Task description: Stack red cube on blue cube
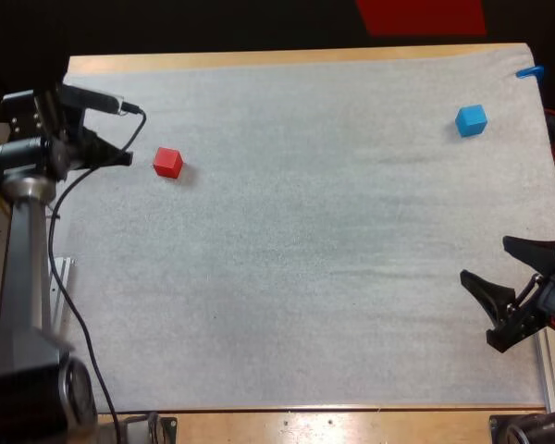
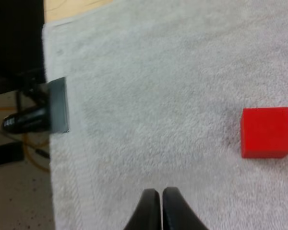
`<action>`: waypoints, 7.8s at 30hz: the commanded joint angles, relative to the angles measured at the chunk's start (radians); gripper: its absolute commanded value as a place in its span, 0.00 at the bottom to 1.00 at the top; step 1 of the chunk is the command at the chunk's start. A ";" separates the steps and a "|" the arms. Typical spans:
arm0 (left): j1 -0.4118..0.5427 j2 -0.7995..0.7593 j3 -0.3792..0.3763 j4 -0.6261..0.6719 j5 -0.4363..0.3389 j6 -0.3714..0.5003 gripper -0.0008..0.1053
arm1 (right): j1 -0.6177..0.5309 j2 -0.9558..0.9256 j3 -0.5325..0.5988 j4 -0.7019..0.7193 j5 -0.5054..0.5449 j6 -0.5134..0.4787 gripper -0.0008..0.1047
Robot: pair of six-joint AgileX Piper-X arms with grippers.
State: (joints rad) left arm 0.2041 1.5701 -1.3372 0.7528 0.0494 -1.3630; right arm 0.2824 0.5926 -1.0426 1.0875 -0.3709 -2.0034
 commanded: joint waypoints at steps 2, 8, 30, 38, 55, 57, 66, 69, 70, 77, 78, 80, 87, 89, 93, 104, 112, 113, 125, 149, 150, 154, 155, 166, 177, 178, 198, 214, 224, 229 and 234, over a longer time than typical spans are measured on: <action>-0.033 0.056 -0.046 0.023 0.002 0.050 0.01 | 0.002 0.001 -0.009 -0.014 -0.010 -0.013 0.63; -0.125 0.167 -0.095 0.023 -0.067 0.120 0.01 | 0.002 0.001 -0.009 -0.014 -0.008 -0.013 0.63; -0.139 0.505 -0.269 0.033 -0.131 0.126 0.01 | 0.002 0.001 -0.009 -0.014 0.016 -0.013 0.63; -0.139 0.546 -0.269 0.031 -0.086 0.104 0.01 | 0.002 0.001 -0.009 -0.014 0.023 -0.013 0.63; -0.174 0.557 -0.269 0.055 0.061 0.089 0.01 | 0.002 0.001 -0.009 -0.067 0.023 -0.013 0.63; -0.200 0.557 -0.269 0.055 0.068 0.089 0.01 | 0.002 0.001 -0.009 -0.067 0.028 -0.013 0.63; -0.305 0.557 -0.269 0.066 0.099 0.063 0.01 | 0.002 0.001 -0.009 -0.067 0.030 -0.013 0.63; -0.342 0.557 -0.269 0.098 0.124 0.062 0.01 | 0.002 0.001 -0.009 -0.067 0.030 -0.013 0.63; -0.350 0.557 -0.269 0.107 0.127 0.062 0.01 | 0.002 0.001 -0.009 -0.067 0.030 -0.013 0.63; -0.444 0.555 -0.268 0.158 0.120 0.062 0.01 | 0.002 0.001 -0.009 -0.067 0.030 -0.013 0.63; -0.458 0.554 -0.268 0.175 0.127 0.059 0.01 | 0.002 0.001 -0.009 -0.067 0.030 -0.013 0.63; -0.479 0.555 -0.268 0.208 0.127 0.059 0.01 | 0.002 0.001 -0.009 -0.067 0.030 -0.013 0.63; -0.528 0.550 -0.268 0.305 0.121 0.059 0.01 | 0.002 0.001 -0.009 -0.067 0.030 -0.013 0.63; -0.539 0.546 -0.268 0.328 0.121 0.059 0.01 | 0.002 0.001 -0.009 -0.067 0.030 -0.013 0.63; -0.570 0.531 -0.266 0.352 0.147 0.060 0.01 | 0.002 0.001 -0.009 -0.067 0.030 -0.013 0.63; -0.605 0.468 -0.266 0.351 0.186 0.052 0.01 | 0.002 0.001 -0.009 -0.067 0.030 -0.013 0.63; -0.556 0.360 -0.266 0.298 0.102 0.052 0.01 | 0.002 0.001 -0.009 -0.067 0.030 -0.013 0.63; -0.541 0.340 -0.266 0.298 0.102 0.052 0.01 | 0.002 0.001 -0.009 -0.067 0.030 -0.013 0.63; -0.436 0.057 -0.266 0.341 0.112 0.052 0.01 | 0.002 0.001 -0.009 -0.067 0.030 -0.018 0.63; -0.439 -0.669 0.111 0.369 0.119 -0.011 0.01 | 0.002 0.001 -0.009 -0.067 0.030 -0.018 0.63; -0.439 -0.703 0.122 0.376 0.119 -0.020 0.01 | 0.002 0.001 -0.009 -0.067 0.030 -0.018 0.63; -0.439 -0.784 0.150 0.401 0.119 -0.032 0.01 | 0.002 0.001 -0.009 -0.067 0.030 -0.018 0.63; -0.439 -0.811 0.164 0.404 0.119 -0.034 0.01 | 0.002 0.001 -0.009 -0.067 0.030 -0.018 0.63; -0.439 -0.992 0.268 0.522 0.172 -0.065 0.01 | 0.002 0.015 -0.009 -0.063 0.039 -0.018 0.63; -0.439 -1.115 0.374 0.525 0.156 -0.076 0.11 | 0.002 0.054 -0.009 -0.062 0.039 -0.043 0.63; -0.439 -1.115 0.374 0.517 0.152 -0.076 0.13 | 0.002 0.060 -0.009 -0.062 0.039 -0.043 0.63; -0.439 -1.115 0.374 0.452 0.142 -0.113 0.54 | 0.401 0.653 -0.104 -0.360 0.315 0.011 0.63; -0.439 -1.115 0.374 0.452 0.142 -0.121 0.54 | 0.502 1.140 -0.376 -0.356 0.380 0.091 0.63; -0.439 -1.115 0.374 0.452 0.142 -0.121 0.54 | 0.502 1.271 -0.389 -0.380 0.316 0.118 0.63; -0.439 -1.115 0.374 0.452 0.142 -0.121 0.54 | 0.502 1.303 -0.389 -0.412 0.324 0.148 0.63; -0.439 -1.115 0.374 0.452 0.142 -0.121 0.54 | 0.502 1.340 -0.389 -0.440 0.347 0.166 0.63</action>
State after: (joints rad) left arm -0.2324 0.4574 -0.9604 1.2234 0.2044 -1.4669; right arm 0.7821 1.9292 -1.4208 0.6655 -0.0359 -1.8417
